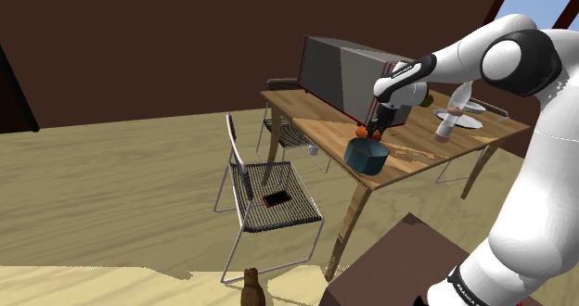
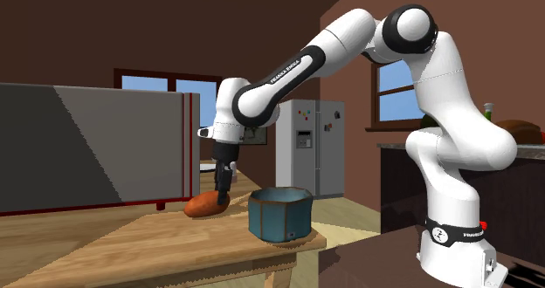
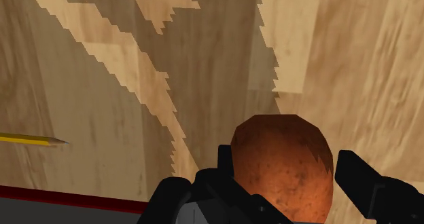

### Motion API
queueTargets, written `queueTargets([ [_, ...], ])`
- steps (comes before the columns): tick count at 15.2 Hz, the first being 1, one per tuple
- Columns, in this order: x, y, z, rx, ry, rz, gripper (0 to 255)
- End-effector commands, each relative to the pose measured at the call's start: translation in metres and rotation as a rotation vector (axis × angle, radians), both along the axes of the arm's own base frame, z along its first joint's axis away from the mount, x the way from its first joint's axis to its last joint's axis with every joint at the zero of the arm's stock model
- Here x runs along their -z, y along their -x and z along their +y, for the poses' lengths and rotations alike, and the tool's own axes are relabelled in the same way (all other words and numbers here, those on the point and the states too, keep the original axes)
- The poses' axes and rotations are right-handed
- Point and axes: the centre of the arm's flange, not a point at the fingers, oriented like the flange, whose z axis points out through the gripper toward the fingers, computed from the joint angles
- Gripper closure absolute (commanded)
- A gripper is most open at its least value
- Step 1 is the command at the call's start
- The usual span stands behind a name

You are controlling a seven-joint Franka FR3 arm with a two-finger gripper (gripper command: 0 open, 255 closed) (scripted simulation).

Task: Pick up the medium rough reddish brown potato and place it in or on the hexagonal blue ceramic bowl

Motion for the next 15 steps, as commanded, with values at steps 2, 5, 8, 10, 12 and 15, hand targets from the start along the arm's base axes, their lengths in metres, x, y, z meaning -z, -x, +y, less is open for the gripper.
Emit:
queueTargets([
  [2, -0.005, 0.000, 0.000, 0.000, 0.000, 0.001, 255],
  [5, -0.021, 0.000, 0.000, 0.000, 0.000, 0.001, 255],
  [8, -0.037, 0.000, 0.000, 0.000, 0.000, 0.001, 255],
  [10, -0.047, 0.000, 0.000, 0.000, 0.000, 0.001, 255],
  [12, -0.058, 0.000, 0.000, 0.000, 0.000, 0.001, 255],
  [15, -0.074, 0.000, 0.000, 0.000, 0.000, 0.001, 255],
])
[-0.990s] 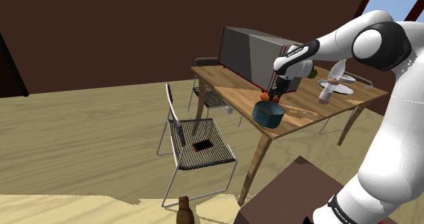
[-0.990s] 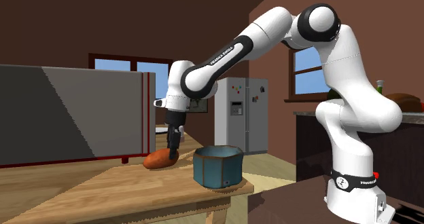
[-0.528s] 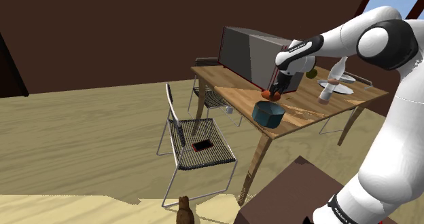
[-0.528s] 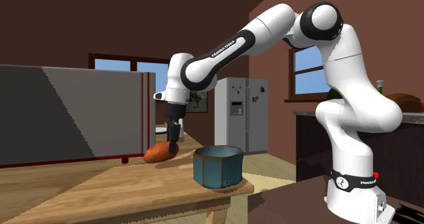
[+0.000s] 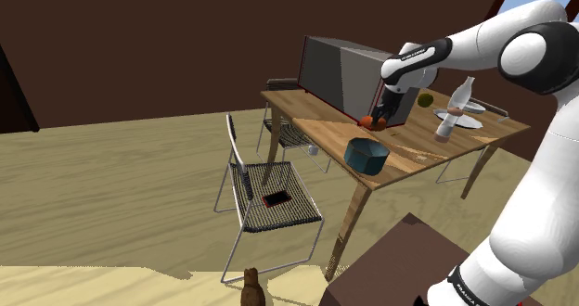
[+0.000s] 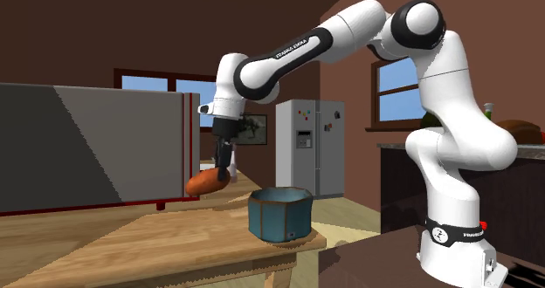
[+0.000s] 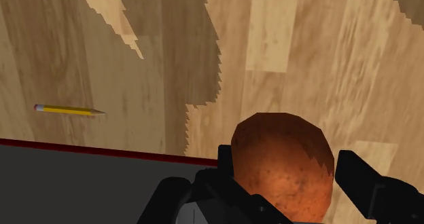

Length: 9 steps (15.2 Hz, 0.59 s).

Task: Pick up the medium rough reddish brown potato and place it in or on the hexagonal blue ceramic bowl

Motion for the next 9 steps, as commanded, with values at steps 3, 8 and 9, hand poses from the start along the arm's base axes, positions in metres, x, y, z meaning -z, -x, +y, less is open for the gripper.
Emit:
queueTargets([
  [3, -0.023, 0.000, 0.000, 0.000, 0.000, 0.000, 255],
  [8, -0.049, 0.000, 0.000, 0.000, 0.000, 0.000, 255],
  [9, -0.054, 0.000, 0.000, 0.000, 0.000, 0.000, 255],
])
